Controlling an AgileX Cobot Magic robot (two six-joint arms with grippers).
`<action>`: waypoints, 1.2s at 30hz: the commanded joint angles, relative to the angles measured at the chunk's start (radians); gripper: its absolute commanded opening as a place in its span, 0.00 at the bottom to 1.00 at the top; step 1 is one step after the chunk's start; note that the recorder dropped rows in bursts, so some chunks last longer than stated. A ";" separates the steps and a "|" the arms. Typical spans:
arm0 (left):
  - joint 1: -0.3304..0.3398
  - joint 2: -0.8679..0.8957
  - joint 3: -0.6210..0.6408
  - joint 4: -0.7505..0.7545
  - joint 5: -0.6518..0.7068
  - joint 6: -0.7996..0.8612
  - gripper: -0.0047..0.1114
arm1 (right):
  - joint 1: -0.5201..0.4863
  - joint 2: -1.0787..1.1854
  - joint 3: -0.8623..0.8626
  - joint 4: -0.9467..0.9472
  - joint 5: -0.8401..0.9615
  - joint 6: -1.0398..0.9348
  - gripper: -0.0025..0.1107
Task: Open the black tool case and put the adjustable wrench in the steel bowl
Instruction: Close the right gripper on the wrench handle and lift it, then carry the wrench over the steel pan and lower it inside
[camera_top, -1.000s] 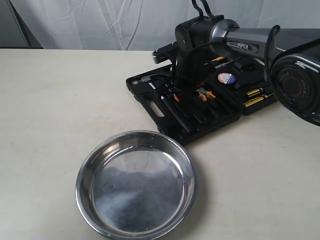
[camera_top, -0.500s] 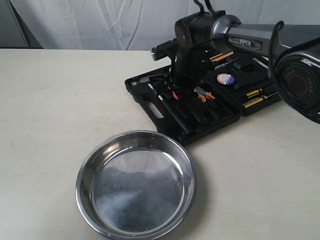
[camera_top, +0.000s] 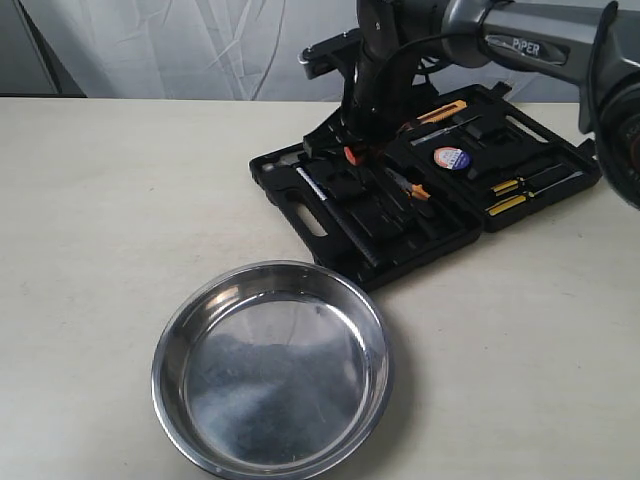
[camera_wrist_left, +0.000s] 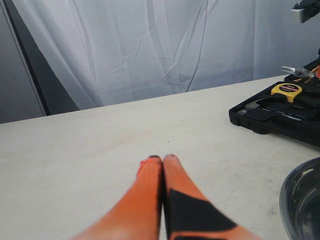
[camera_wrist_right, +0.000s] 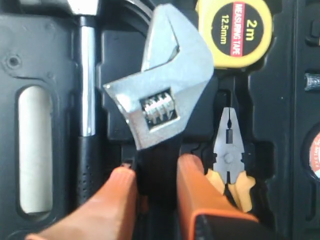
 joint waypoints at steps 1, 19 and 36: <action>-0.004 0.004 -0.002 -0.003 -0.007 -0.002 0.04 | 0.009 -0.078 -0.004 0.058 0.027 -0.030 0.01; -0.004 0.004 -0.002 -0.003 -0.007 -0.002 0.04 | 0.183 -0.473 0.652 0.221 -0.294 -0.081 0.01; -0.004 0.004 -0.002 -0.003 -0.005 -0.002 0.04 | 0.358 -0.361 0.746 0.342 -0.381 -0.113 0.01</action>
